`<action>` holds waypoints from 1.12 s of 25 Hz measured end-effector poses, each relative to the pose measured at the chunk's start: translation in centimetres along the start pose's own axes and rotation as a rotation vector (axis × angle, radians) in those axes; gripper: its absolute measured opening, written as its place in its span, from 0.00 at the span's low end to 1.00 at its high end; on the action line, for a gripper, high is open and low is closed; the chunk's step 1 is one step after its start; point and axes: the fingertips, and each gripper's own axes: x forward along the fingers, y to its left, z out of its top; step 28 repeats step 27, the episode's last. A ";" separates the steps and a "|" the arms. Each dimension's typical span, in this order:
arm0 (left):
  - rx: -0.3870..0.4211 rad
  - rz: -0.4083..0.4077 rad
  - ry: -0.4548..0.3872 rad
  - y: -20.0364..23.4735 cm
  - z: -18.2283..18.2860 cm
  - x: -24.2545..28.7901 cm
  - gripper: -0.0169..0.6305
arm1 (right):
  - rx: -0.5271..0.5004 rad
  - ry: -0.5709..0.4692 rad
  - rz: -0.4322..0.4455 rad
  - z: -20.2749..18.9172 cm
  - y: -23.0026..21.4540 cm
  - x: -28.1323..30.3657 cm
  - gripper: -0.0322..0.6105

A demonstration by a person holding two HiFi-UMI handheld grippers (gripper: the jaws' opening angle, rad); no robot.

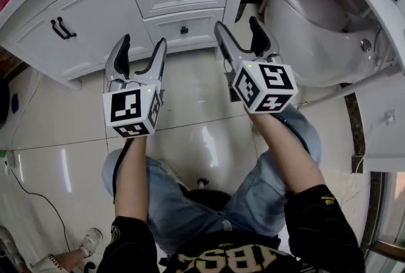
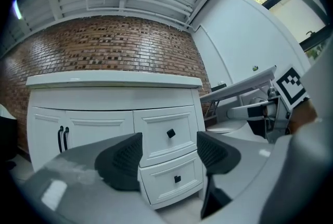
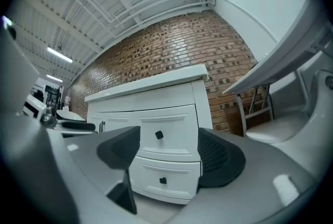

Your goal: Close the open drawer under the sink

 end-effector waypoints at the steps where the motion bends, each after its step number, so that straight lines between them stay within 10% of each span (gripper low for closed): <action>1: 0.003 0.001 -0.004 -0.1 0.1 0.0 0.55 | -0.048 0.001 0.003 0.2 0.3 -0.2 0.58; 6: 0.002 0.024 -0.021 -0.1 0.8 -0.2 0.57 | -0.197 -0.013 0.033 0.7 1.9 -0.9 0.58; 28: -0.027 0.020 -0.008 -0.4 0.4 0.5 0.57 | -0.246 0.056 0.119 -1.2 4.2 -0.6 0.58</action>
